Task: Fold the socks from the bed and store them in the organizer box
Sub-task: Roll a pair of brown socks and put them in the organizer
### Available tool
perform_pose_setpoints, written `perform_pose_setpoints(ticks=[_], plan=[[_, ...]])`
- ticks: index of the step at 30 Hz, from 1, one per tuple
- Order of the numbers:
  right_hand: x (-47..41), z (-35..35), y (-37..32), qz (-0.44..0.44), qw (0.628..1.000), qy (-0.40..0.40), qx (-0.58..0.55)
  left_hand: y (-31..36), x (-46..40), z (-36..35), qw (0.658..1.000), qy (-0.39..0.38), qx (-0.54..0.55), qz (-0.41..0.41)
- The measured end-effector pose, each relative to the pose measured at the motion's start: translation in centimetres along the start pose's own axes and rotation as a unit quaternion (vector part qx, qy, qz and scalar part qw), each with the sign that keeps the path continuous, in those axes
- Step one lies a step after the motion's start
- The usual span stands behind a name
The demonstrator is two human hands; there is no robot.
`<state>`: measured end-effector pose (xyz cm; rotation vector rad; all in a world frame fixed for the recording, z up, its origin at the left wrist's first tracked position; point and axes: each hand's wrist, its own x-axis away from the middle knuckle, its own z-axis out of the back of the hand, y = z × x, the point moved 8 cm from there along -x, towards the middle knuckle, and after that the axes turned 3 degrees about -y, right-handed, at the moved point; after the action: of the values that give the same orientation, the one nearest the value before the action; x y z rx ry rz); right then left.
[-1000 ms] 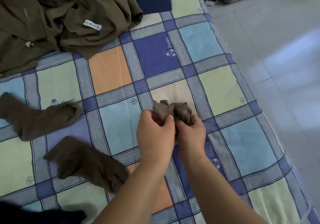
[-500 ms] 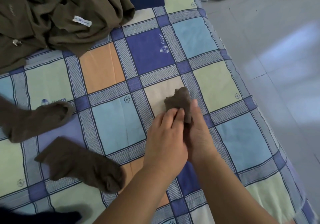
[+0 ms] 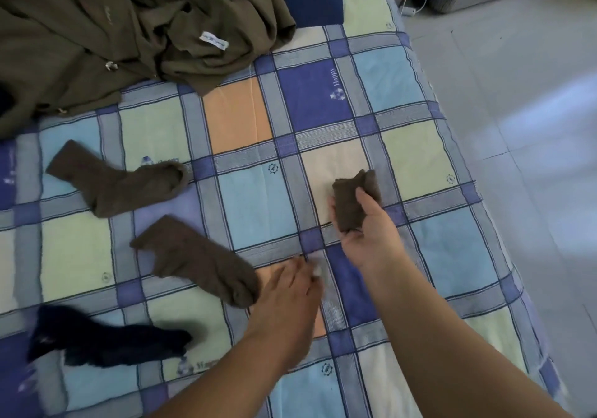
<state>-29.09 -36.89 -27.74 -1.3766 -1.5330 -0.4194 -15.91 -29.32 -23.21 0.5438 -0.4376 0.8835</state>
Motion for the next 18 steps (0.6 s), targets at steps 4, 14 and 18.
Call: perform_pose_setpoints(ticks=[4, 14, 18], plan=[[4.6, 2.1, 1.9, -0.057, 0.994, 0.017, 0.086, 0.7, 6.8, -0.6, 0.997, -0.061, 0.039, 0.012], [24.7, 5.6, 6.6, -0.13, 0.957, 0.084, 0.245, -1.0, 31.5, -3.0, 0.942, -0.162, 0.241, 0.166], [32.1, 5.0, 7.0, -0.109, 0.938, 0.09, 0.315, -2.7, 41.0, -2.1, 0.924, -0.131, 0.287, 0.214]])
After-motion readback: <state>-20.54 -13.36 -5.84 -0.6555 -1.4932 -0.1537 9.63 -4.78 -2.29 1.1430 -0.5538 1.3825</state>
